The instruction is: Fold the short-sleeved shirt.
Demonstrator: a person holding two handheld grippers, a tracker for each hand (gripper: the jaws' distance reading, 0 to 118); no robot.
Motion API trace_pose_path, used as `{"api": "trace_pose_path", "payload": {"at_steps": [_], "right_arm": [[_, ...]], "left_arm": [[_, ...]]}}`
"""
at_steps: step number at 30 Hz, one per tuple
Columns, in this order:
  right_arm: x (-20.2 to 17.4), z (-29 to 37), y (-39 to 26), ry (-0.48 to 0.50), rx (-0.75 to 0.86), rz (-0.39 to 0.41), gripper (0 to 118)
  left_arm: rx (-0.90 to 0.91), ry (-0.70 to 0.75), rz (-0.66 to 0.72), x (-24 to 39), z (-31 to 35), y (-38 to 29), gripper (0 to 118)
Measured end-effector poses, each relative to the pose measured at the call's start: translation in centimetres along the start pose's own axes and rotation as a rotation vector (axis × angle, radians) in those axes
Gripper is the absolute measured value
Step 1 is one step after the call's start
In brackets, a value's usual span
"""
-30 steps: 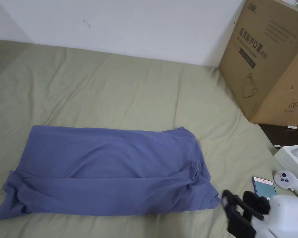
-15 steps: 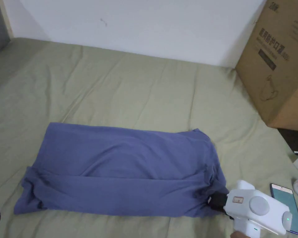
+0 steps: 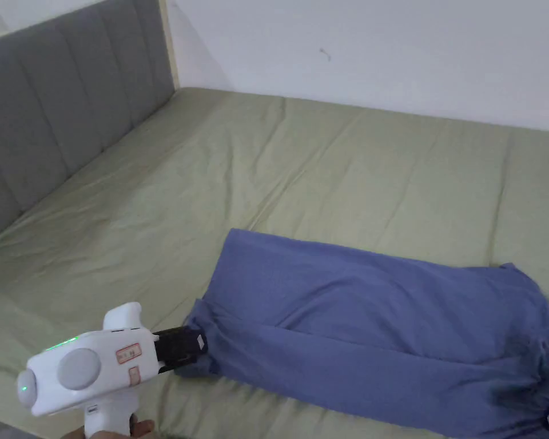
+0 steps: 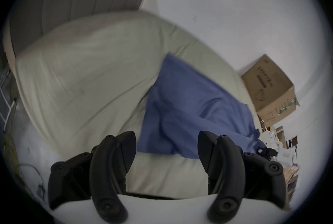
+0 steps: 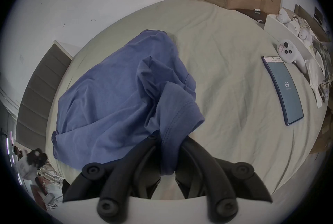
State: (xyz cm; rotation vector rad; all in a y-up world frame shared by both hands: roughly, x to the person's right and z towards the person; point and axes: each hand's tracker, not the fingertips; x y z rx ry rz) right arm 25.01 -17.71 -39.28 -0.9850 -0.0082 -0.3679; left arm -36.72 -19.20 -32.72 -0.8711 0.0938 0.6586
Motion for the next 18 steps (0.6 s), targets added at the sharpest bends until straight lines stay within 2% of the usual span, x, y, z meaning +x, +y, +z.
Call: {"api": "trace_pose_path", "payload": {"at_steps": [3, 9, 10, 11, 13, 16, 18], "right_arm": [[-0.2, 0.3, -0.3, 0.002, -0.005, -0.007, 12], [-1.0, 0.3, -0.4, -0.012, -0.017, 0.037, 12], [-1.2, 0.3, -0.5, -0.015, -0.016, 0.047, 12], [-1.4, 0.4, -0.6, -0.018, -0.015, 0.056, 12], [-1.3, 0.3, -0.4, -0.023, -0.014, 0.063, 12], [-1.2, 0.8, -0.2, -0.019, -0.01, 0.06, 12], [-1.2, 1.8, -0.2, -0.017, 0.005, 0.061, 12]], "left_arm": [[-0.073, 0.027, 0.07, -0.4, -2.5, -0.4, 77], [-0.061, 0.15, -0.108, 3.1, -2.9, -1.1, 75], [-0.063, 0.181, -0.11, 3.4, -3.0, -1.1, 65], [-0.067, 0.176, -0.112, 3.6, -3.0, -1.2, 50], [-0.079, 0.109, -0.107, 3.8, -3.2, -1.3, 10], [-0.077, 0.13, -0.141, 3.8, -2.7, -1.1, 10], [-0.035, 0.045, -0.088, 3.4, -1.4, -0.8, 9]]}}
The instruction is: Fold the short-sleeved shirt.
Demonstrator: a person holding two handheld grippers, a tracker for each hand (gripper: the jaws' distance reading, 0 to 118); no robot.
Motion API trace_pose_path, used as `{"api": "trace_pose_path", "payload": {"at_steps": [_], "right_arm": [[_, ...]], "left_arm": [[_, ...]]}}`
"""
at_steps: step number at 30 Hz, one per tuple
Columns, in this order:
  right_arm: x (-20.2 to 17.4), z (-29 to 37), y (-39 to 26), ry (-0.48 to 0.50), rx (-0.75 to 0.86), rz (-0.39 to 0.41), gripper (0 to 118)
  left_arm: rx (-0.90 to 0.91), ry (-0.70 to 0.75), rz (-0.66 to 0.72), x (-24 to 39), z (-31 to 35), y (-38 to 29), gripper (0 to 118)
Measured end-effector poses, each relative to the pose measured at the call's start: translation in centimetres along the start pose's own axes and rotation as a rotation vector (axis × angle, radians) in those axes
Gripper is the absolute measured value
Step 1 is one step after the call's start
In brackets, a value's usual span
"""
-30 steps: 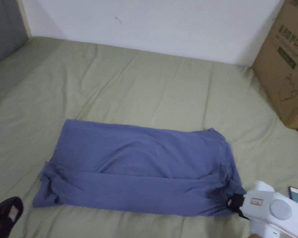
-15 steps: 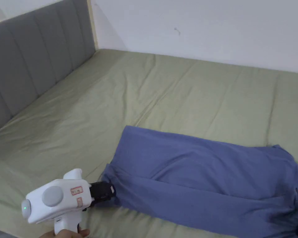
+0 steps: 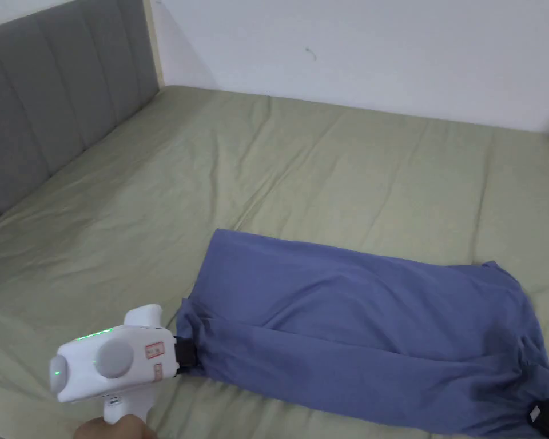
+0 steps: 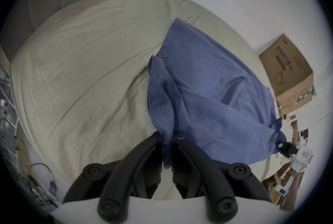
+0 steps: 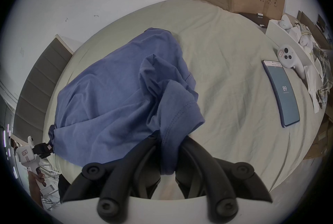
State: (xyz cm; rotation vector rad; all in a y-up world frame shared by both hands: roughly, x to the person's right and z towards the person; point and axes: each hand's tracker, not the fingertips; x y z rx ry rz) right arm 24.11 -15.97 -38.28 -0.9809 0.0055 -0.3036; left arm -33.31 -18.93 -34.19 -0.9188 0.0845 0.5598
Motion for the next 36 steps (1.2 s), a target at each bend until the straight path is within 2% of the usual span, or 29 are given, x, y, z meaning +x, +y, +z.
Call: {"api": "trace_pose_path", "payload": {"at_steps": [3, 5, 8, 10, 13, 16, 19, 22, 23, 24, 25, 26, 27, 30, 34, 35, 36], "right_arm": [[0.1, 1.9, 0.1, 0.017, 0.014, 0.001, 12], [-0.4, 3.5, 0.0, 0.039, 0.023, 0.01, 12], [-1.0, 5.7, -0.3, 0.0, 0.052, 0.1, 12], [-0.5, 6.1, -0.7, -0.013, 0.064, 0.13, 12], [0.7, 6.6, -1.9, -0.003, 0.032, 0.117, 12], [1.8, 5.1, -3.9, -0.025, -0.042, 0.12, 12], [2.9, 3.4, -6.1, -0.03, -0.096, 0.086, 12], [3.7, 1.7, -7.1, -0.064, -0.161, 0.072, 12], [3.8, 1.9, -7.0, -0.089, -0.157, 0.074, 15], [3.8, 2.3, -6.9, -0.128, -0.137, 0.072, 22], [3.9, 3.6, -6.5, -0.144, -0.085, 0.091, 41], [3.7, 5.4, -6.0, -0.132, -0.035, 0.114, 51], [3.5, 7.0, -5.6, -0.137, 0.013, 0.119, 51], [1.6, 14.4, -5.2, -0.099, 0.288, 0.152, 51], [-1.8, 22.6, -7.1, 0.079, 0.555, 0.23, 51], [-2.8, 23.8, -7.9, 0.08, 0.596, 0.239, 49], [-3.7, 24.5, -8.5, 0.07, 0.632, 0.265, 40]], "left_arm": [[0.009, 0.01, -0.043, 0.2, 1.9, 0.4, 9], [0.02, -0.033, -0.039, 0.2, 3.5, 0.8, 9], [0.041, -0.029, -0.079, 0.4, 5.6, 1.1, 9], [0.056, -0.018, -0.093, 0.4, 7.1, 0.8, 9], [0.037, -0.037, -0.055, -0.8, 7.8, 0.4, 9], [-0.022, 0.019, -0.067, -1.9, 6.6, -1.2, 9], [-0.066, 0.01, -0.023, -3.1, 5.3, -3.2, 9], [-0.124, 0.008, 0.027, -4.1, 3.9, -4.2, 9], [-0.127, 0.018, 0.04, -4.3, 4.0, -4.2, 13], [-0.112, -0.008, 0.065, -4.6, 4.6, -4.3, 29], [-0.072, -0.072, 0.089, -4.7, 5.5, -3.9, 49], [-0.047, -0.082, 0.077, -4.4, 6.7, -3.5, 57], [-0.011, -0.075, 0.045, -4.0, 8.1, -3.0, 60], [0.199, -0.07, -0.125, -1.3, 14.0, -2.2, 61], [0.436, -0.173, -0.32, 3.3, 21.2, -3.5, 59], [0.486, -0.187, -0.362, 4.4, 22.6, -4.1, 52], [0.519, -0.193, -0.397, 5.2, 23.4, -4.7, 35]]}}
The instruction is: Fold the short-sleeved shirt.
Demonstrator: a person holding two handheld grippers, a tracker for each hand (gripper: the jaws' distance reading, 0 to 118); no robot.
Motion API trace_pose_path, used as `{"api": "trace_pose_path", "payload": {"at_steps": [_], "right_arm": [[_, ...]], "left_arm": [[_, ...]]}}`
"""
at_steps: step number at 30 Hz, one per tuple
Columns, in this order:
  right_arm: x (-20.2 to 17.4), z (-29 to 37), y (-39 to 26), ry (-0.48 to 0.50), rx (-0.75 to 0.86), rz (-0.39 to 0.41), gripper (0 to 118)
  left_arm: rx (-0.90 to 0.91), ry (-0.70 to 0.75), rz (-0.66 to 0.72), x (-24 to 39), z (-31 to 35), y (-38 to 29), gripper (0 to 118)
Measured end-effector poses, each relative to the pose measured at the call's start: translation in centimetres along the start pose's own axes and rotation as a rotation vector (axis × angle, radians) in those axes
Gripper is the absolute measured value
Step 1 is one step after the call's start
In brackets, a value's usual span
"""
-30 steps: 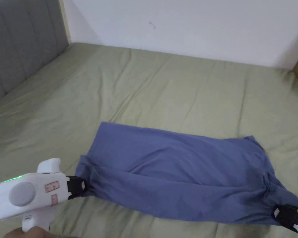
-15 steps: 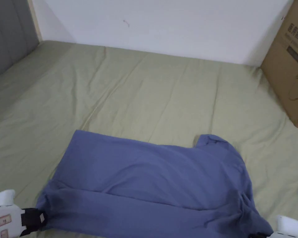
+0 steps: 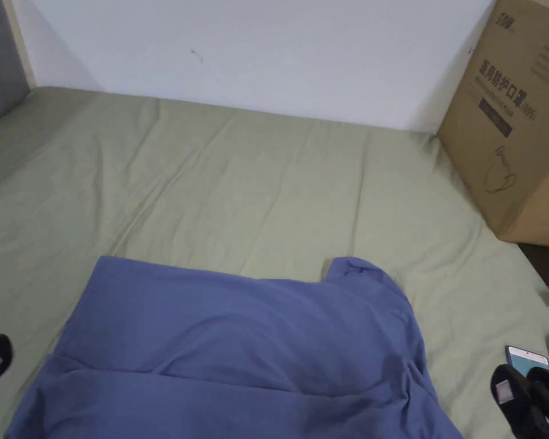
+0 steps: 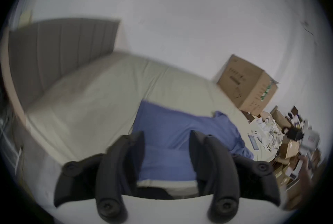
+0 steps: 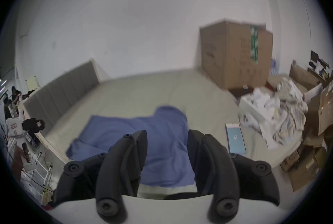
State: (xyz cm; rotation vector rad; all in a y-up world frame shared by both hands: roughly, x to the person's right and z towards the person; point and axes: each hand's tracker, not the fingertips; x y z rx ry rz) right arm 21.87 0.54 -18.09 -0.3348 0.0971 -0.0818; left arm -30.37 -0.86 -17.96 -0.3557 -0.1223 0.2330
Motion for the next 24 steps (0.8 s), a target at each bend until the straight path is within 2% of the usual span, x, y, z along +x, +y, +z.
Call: {"api": "trace_pose_path", "payload": {"at_steps": [1, 2, 4, 5, 9, 10, 12, 13, 15, 17, 18, 20, 24], "right_arm": [[-1.2, 0.4, 0.0, -0.044, 0.016, 0.033, 3], [-1.9, 1.1, -0.1, -0.095, 0.052, 0.02, 0], [-2.2, 0.8, 0.1, 0.069, -0.005, -0.02, 0], [-2.5, 0.2, 0.2, 0.03, -0.01, -0.019, 0], [-0.5, -7.3, 2.1, 0.025, -0.063, -0.014, 0], [0.7, -11.0, 2.7, 0.018, -0.083, -0.019, 19], [2.6, -18.9, 3.6, -0.021, -0.227, -0.05, 87], [3.9, -23.8, 3.3, -0.029, -0.293, -0.064, 87], [7.0, -32.9, 2.2, -0.057, -0.478, -0.136, 101], [9.3, -40.9, -0.2, -0.099, -0.664, -0.203, 101], [10.1, -43.1, -1.2, -0.099, -0.682, -0.255, 101], [10.7, -46.7, -2.7, -0.107, -0.723, -0.245, 99], [10.3, -48.6, -4.5, -0.001, -0.754, -0.243, 81]], "left_arm": [[0.031, 0.01, -0.04, 1.3, 0.4, 0.2, 3], [0.069, 0.051, -0.053, 2.3, 1.0, 0.2, 1], [0.082, -0.044, -0.022, 2.8, 1.6, 0.1, 0], [0.068, -0.029, 0.002, 3.4, 1.2, 0.2, 0], [0.017, -0.032, 0.014, 3.5, -0.5, -0.6, 0], [0.005, -0.034, 0.022, 3.4, -0.9, -0.9, 0], [-0.021, -0.061, 0.044, 3.2, -1.6, -1.4, 0], [-0.035, -0.053, 0.05, 3.4, -2.3, -1.7, 0], [-0.05, -0.061, 0.062, 3.3, -2.8, -2.1, 0], [-0.072, -0.053, 0.077, 3.5, -3.6, -2.6, 0], [-0.081, -0.053, 0.082, 3.4, -3.8, -2.8, 0], [-0.107, -0.03, 0.099, 3.1, -4.4, -3.0, 0], [-0.129, -0.015, 0.137, 2.3, -5.5, -3.5, 0]]}}
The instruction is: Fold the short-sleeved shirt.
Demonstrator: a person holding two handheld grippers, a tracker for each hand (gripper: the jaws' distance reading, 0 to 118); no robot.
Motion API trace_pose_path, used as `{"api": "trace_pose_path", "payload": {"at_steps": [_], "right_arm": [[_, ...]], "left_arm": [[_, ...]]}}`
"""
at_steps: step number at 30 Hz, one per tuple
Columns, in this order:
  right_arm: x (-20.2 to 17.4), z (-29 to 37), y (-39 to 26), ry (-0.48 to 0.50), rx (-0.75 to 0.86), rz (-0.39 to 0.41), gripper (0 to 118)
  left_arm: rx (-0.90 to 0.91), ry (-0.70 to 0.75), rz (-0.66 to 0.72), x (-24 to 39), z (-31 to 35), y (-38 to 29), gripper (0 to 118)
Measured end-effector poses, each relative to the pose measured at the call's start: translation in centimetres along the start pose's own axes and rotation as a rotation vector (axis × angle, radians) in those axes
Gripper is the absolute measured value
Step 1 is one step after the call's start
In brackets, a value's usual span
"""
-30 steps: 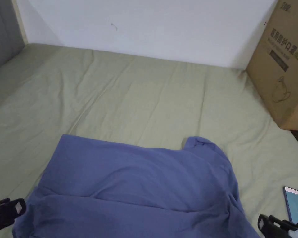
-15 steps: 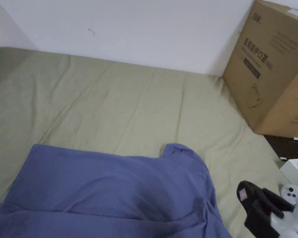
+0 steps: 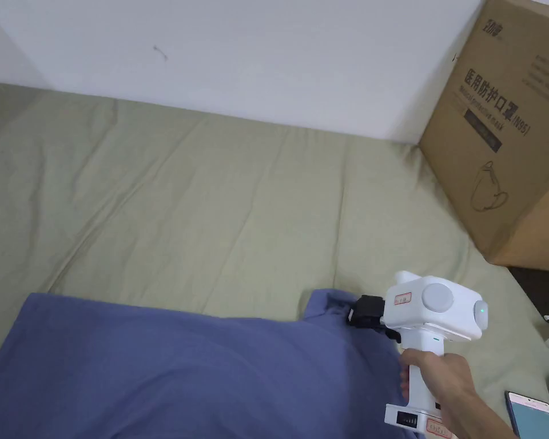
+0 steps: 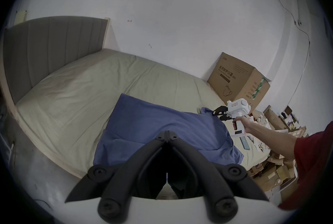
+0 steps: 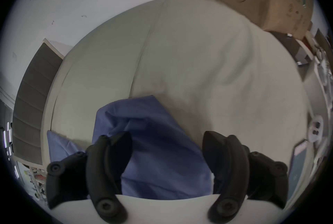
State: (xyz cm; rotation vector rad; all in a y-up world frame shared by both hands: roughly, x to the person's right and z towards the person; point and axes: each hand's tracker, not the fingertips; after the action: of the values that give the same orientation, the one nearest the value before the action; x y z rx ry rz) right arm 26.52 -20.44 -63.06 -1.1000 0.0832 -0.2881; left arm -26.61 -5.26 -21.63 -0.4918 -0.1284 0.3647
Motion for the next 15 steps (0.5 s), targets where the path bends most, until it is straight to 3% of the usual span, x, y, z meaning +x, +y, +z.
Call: {"api": "trace_pose_path", "payload": {"at_steps": [2, 7, 11, 12, 14, 15], "right_arm": [[-0.7, -0.6, -0.5, -0.105, -0.006, 0.05, 54], [0.3, 1.1, -0.2, -0.022, 0.067, 0.015, 4], [-0.1, 2.5, -0.6, 0.001, 0.085, 0.018, 3], [-0.3, 2.8, -0.8, 0.011, 0.091, 0.023, 3], [-0.7, 3.5, -1.0, 0.031, 0.093, 0.036, 3], [-0.9, 3.8, -1.2, 0.032, 0.102, 0.045, 3]], "left_arm": [[-0.03, 0.034, -0.008, -0.8, -0.7, -0.4, 0], [-0.066, 0.017, -0.01, -1.9, -2.4, -0.3, 0], [-0.099, -0.009, -0.001, -3.8, -5.8, 1.5, 1], [-0.102, -0.025, 0.029, -4.8, -7.5, 2.6, 12], [-0.106, -0.06, 0.085, -8.3, -12.0, 4.6, 70], [-0.126, -0.044, 0.075, -9.2, -14.7, 5.9, 87]]}}
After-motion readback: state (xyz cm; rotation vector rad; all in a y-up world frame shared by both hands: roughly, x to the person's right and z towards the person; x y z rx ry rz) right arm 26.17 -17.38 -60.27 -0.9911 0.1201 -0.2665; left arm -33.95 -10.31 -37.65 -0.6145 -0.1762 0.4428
